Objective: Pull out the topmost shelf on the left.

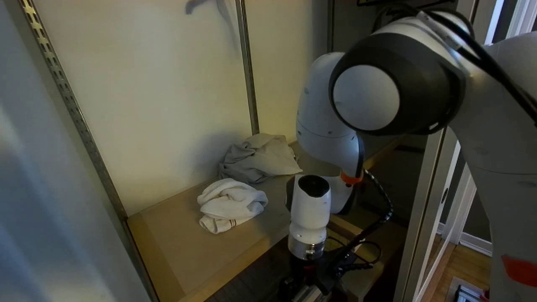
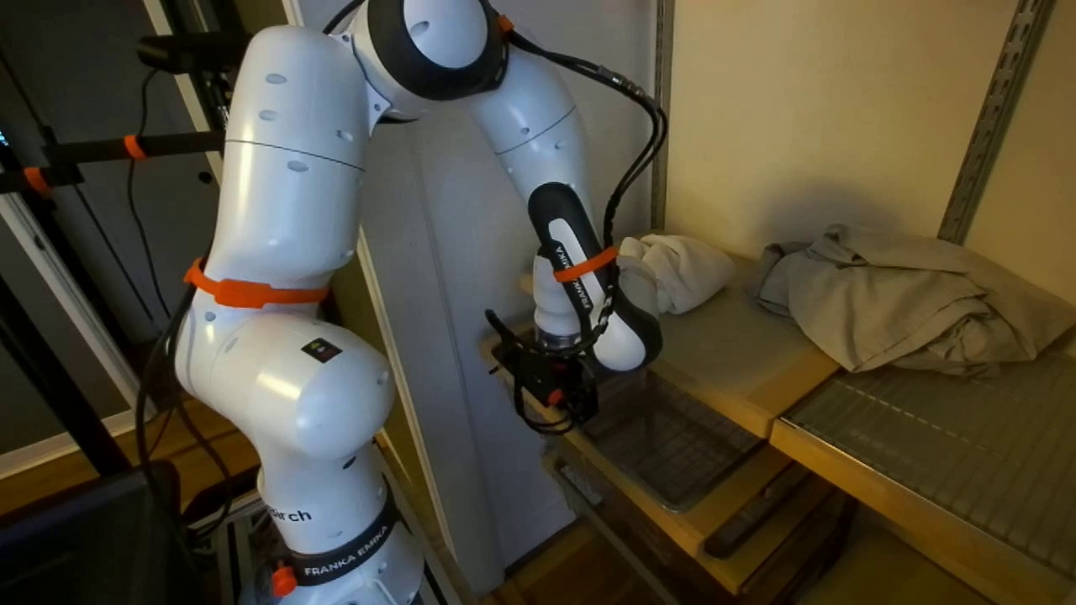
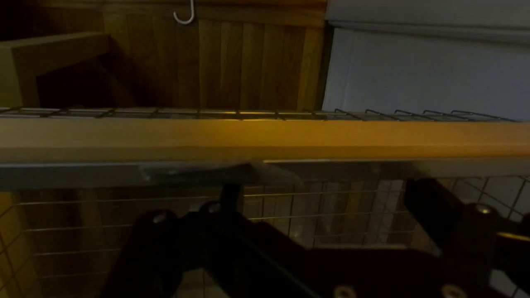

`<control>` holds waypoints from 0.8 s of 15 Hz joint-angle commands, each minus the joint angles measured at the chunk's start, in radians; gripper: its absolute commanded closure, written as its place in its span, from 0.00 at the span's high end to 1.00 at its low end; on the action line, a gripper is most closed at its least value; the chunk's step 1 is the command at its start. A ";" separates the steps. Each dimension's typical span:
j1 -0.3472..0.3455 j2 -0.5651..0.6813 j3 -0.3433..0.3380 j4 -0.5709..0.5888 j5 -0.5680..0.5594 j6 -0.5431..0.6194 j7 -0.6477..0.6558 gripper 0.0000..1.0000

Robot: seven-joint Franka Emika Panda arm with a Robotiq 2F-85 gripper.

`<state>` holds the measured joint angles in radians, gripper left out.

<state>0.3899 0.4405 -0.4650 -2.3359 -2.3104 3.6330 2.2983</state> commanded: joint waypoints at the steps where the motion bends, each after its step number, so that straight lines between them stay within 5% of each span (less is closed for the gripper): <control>1: 0.003 0.075 -0.010 0.035 -0.015 0.107 0.032 1.00; 12: -0.001 0.113 0.088 0.064 -0.218 0.251 0.137 1.00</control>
<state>0.3874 0.5362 -0.4083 -2.2944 -2.4661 3.8440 2.3825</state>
